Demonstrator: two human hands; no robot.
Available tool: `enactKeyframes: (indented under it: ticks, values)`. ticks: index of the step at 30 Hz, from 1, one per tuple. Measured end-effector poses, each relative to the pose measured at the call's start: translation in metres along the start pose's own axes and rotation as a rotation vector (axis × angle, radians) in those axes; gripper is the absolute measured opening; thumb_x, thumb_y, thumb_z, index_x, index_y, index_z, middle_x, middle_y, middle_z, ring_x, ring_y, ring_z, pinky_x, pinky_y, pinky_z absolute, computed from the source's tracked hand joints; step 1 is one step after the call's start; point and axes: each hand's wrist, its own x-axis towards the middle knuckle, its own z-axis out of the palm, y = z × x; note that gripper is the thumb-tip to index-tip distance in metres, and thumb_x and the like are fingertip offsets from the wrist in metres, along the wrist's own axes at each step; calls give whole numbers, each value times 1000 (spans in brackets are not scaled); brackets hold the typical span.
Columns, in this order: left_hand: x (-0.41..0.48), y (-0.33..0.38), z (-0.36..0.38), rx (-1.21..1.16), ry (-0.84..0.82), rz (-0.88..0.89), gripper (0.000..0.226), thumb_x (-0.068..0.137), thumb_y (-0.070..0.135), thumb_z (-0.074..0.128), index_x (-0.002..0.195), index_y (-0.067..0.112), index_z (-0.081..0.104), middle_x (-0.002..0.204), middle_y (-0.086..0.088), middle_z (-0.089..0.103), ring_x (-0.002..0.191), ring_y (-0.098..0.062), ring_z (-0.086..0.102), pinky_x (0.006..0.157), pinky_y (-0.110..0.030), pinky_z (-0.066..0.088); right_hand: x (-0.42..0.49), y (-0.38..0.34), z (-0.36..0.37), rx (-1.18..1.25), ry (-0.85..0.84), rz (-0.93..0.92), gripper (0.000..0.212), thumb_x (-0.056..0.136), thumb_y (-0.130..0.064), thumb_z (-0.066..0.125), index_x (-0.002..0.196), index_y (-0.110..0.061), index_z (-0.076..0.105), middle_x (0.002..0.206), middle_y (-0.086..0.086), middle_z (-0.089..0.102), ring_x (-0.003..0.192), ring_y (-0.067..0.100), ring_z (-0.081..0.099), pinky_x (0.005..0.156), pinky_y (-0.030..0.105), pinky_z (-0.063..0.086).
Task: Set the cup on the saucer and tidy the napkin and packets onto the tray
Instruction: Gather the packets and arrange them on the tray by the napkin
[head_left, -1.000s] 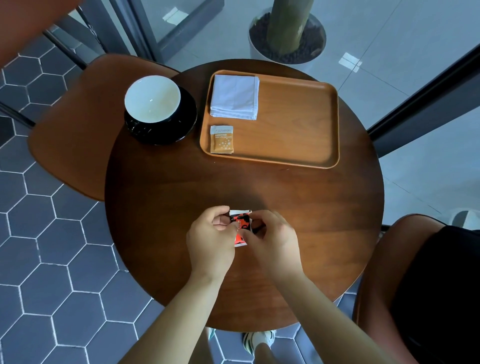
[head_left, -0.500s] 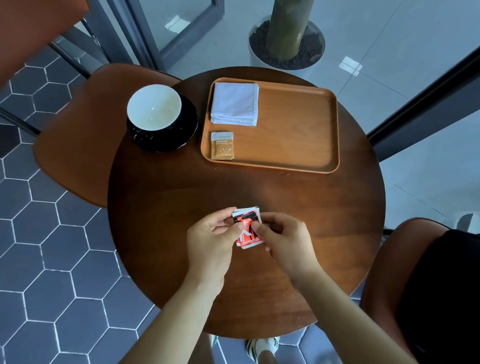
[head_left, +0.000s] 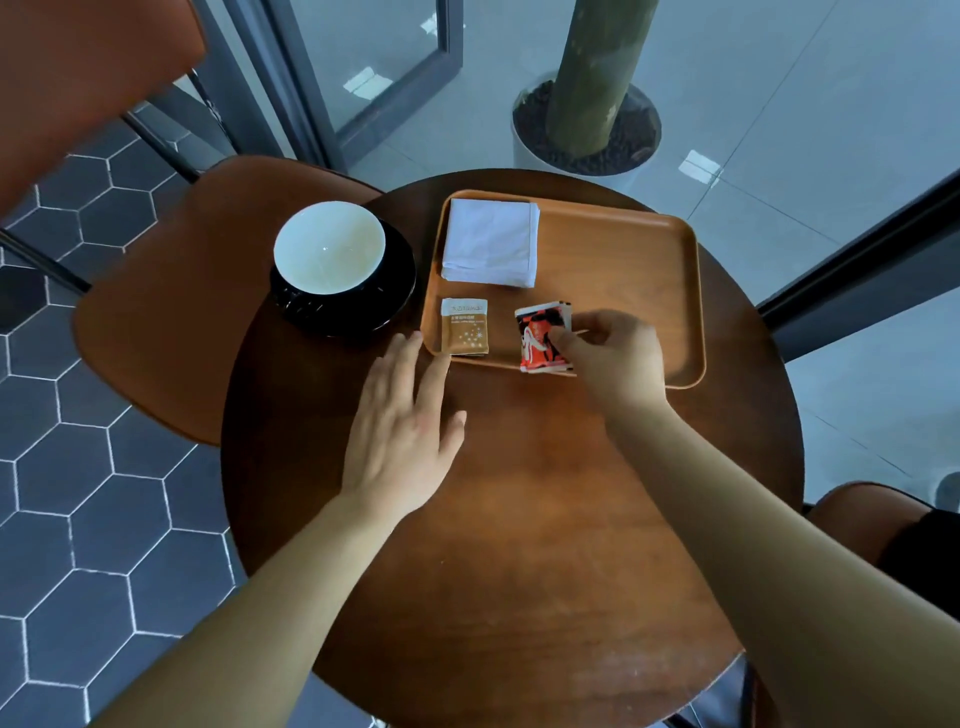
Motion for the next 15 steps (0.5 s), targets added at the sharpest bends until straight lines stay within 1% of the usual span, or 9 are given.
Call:
enactKeyframes:
  ticks: [2,4,7,9,11,13,15]
  values:
    - [1,-4,9,15,-24,-10,64,97,39,52,151,9,36,160,-22,24,150,-37,22,121,-50,24,17,-3,9,-54,5,22,4,84,-29,72,85,-28,68,69,-18,62,71,12,66,60,26,48]
    - [0,-8,14,27,-17,-12,66,98,43,47,153,11,31,162,-20,21,150,-34,22,123,-47,20,27,-4,17,-115,-3,27,9,85,-29,71,90,-22,72,71,-15,63,71,14,64,55,23,42]
    - [0,-10,18,21,2,7,64,99,44,44,153,12,31,163,-17,21,150,-32,23,123,-46,18,31,-5,27,-212,2,21,11,87,-30,69,93,-21,71,71,-12,59,74,17,60,51,22,35]
    - [0,-11,19,16,9,10,63,99,45,43,153,14,31,163,-16,20,150,-31,22,124,-45,17,30,-5,30,-232,14,24,11,88,-29,68,95,-20,70,68,-14,55,75,18,58,53,24,35]
    - [0,-12,19,17,10,13,63,99,45,43,153,15,31,163,-15,20,150,-30,23,124,-45,16,30,-5,33,-257,24,8,9,89,-28,67,93,-20,68,72,-8,57,72,19,57,54,25,35]
    - [1,-12,19,15,13,11,63,98,45,44,153,15,31,163,-15,21,149,-31,24,124,-45,16,29,-5,35,-292,20,-16,9,89,-29,67,85,-21,64,75,-5,59,65,16,53,49,22,31]
    - [1,-12,19,11,17,13,63,98,44,44,153,15,32,162,-16,22,149,-31,25,124,-45,16,28,-6,36,-310,20,-10,17,90,-30,67,76,-24,59,64,-10,55,56,9,50,47,21,29]
